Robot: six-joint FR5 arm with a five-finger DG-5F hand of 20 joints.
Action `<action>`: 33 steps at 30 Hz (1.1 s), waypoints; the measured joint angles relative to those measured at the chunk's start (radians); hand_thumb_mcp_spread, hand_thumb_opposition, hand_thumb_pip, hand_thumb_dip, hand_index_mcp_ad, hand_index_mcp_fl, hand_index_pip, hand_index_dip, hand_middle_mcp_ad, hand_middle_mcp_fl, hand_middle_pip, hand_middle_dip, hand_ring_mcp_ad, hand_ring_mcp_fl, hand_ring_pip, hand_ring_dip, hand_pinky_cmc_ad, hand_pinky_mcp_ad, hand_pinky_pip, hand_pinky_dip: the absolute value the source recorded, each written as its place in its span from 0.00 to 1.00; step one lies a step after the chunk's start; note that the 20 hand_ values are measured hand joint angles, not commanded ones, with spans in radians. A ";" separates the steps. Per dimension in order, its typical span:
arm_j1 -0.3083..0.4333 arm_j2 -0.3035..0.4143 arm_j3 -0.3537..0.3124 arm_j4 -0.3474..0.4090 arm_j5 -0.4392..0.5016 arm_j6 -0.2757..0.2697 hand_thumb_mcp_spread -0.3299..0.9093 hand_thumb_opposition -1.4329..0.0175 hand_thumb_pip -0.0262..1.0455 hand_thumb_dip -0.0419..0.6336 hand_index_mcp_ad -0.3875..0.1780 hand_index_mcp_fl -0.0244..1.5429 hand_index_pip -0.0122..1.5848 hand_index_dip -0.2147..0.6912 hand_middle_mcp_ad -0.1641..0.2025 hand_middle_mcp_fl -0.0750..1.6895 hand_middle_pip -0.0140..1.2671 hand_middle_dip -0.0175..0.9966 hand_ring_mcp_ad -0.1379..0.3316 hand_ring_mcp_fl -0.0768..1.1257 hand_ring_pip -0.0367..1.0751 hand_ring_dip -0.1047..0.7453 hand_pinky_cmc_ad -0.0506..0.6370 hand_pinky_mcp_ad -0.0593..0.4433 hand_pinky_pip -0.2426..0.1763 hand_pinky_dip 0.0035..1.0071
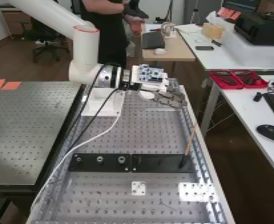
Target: Grab the drill bit and place it in the clear container
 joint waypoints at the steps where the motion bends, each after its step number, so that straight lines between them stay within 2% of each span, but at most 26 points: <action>1: 0.000 0.000 0.000 -0.001 0.005 0.000 0.66 0.36 0.52 0.56 0.43 0.48 0.38 0.69 0.67 0.18 0.12 0.23 0.67 0.16 0.14 0.13 0.46 0.33 0.35 0.13; 7: -0.002 0.000 0.005 -0.007 -0.029 -0.001 0.63 0.38 0.55 0.56 0.43 0.45 0.30 0.69 0.67 0.17 0.11 0.23 0.67 0.14 0.14 0.13 0.46 0.33 0.34 0.13; 11: -0.001 0.000 0.007 -0.010 0.018 0.001 0.61 0.39 0.55 0.56 0.43 0.43 0.26 0.69 0.67 0.15 0.11 0.23 0.66 0.13 0.14 0.13 0.46 0.33 0.34 0.13; 19: -0.005 0.026 -0.009 0.011 0.000 -0.007 0.61 0.40 0.58 0.56 0.44 0.43 0.22 0.69 0.68 0.14 0.11 0.23 0.66 0.12 0.14 0.13 0.44 0.33 0.35 0.13; 23: -0.009 0.070 -0.033 0.029 0.004 -0.031 0.61 0.40 0.58 0.56 0.44 0.43 0.22 0.70 0.67 0.14 0.11 0.23 0.67 0.12 0.14 0.13 0.44 0.33 0.35 0.13; 27: -0.016 0.137 -0.063 0.044 -0.011 -0.064 0.61 0.40 0.57 0.56 0.44 0.44 0.16 0.71 0.67 0.14 0.11 0.23 0.66 0.12 0.14 0.13 0.44 0.33 0.34 0.13; 31: -0.025 0.185 -0.084 0.044 -0.023 -0.090 0.60 0.41 0.50 0.55 0.44 0.44 0.10 0.76 0.68 0.14 0.11 0.23 0.67 0.12 0.14 0.13 0.43 0.33 0.34 0.13; 33: -0.031 0.214 -0.097 0.036 -0.030 -0.108 0.58 0.42 0.50 0.55 0.45 0.45 0.08 0.80 0.68 0.14 0.11 0.23 0.67 0.12 0.14 0.13 0.44 0.33 0.34 0.13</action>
